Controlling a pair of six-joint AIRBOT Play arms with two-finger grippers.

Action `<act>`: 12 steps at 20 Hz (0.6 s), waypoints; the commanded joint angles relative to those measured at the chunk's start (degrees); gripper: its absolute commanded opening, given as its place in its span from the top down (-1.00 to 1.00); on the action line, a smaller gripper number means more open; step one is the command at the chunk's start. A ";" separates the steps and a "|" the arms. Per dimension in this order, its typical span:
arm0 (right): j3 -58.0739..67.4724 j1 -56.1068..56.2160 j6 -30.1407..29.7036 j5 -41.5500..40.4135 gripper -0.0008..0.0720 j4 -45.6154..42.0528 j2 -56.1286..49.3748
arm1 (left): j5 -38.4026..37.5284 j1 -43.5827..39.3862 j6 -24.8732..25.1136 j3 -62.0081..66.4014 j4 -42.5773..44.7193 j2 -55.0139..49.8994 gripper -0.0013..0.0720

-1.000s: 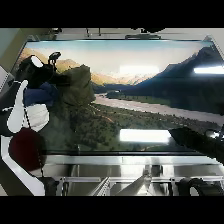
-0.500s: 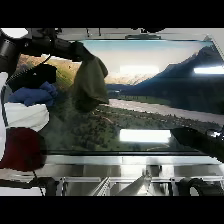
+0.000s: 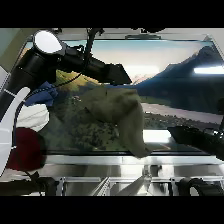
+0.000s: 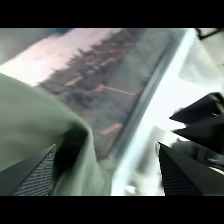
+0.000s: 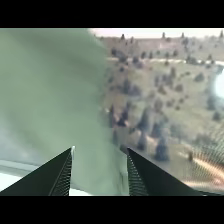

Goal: Fold the shirts.

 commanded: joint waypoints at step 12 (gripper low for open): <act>-1.86 12.66 -13.35 -13.64 -0.77 9.53 -22.27 | 9.49 14.73 -4.46 -28.57 18.18 0.11 -0.94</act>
